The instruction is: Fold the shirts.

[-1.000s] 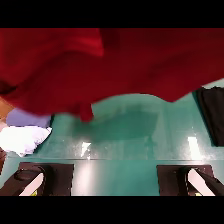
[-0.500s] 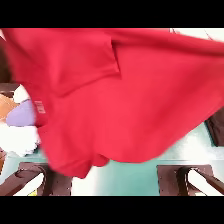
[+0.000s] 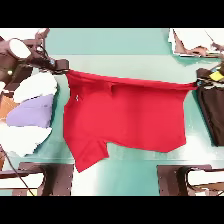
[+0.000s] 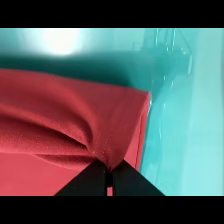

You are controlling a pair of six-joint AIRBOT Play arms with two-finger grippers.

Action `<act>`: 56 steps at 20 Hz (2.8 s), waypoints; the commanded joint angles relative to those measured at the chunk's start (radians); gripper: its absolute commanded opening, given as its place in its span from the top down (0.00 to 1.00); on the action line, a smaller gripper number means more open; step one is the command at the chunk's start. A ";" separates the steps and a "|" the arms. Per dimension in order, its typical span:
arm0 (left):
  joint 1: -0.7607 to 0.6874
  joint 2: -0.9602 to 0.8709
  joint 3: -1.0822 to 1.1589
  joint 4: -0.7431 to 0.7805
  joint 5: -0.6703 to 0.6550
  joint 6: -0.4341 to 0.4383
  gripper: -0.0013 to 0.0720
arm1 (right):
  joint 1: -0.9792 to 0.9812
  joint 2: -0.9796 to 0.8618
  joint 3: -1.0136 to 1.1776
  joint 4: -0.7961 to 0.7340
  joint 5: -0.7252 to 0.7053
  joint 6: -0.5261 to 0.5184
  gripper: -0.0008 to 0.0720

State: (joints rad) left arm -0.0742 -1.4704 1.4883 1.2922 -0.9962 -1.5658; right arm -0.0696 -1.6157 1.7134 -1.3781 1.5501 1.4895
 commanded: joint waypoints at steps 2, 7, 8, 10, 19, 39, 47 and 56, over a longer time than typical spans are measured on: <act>0.024 -0.084 -0.006 -0.016 0.177 0.003 0.95 | 0.001 -0.175 0.150 0.053 -0.095 -0.017 0.96; 0.089 -0.084 0.023 -0.055 -0.061 0.115 0.95 | 0.005 -0.172 0.164 0.095 -0.013 -0.041 0.97; 0.086 -0.084 0.004 -0.060 -0.100 0.161 0.95 | 0.014 -0.156 0.114 0.095 -0.018 -0.041 0.97; 0.086 -0.084 -0.054 -0.090 -0.111 0.187 0.95 | 0.034 -0.115 -0.012 0.095 -0.063 -0.041 0.97; 0.087 -0.071 -0.191 -0.087 -0.175 0.100 0.28 | 0.021 0.019 -0.279 0.185 -0.170 -0.026 0.37; 0.087 0.602 -1.084 -0.235 -0.161 0.008 0.30 | -0.049 0.521 -0.661 0.210 -0.231 -0.044 0.37; 0.087 0.605 -1.065 -0.283 -0.192 0.068 0.95 | -0.147 0.521 -0.662 0.172 -0.070 -0.062 0.37; 0.087 0.653 -0.906 -0.283 -0.245 0.081 0.95 | -0.387 0.660 -1.174 0.190 -0.074 -0.060 0.17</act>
State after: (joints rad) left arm 0.0128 -0.8246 0.5522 1.0115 -1.2263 -1.4891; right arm -0.3992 -0.9897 0.7197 -1.2617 1.5059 1.4319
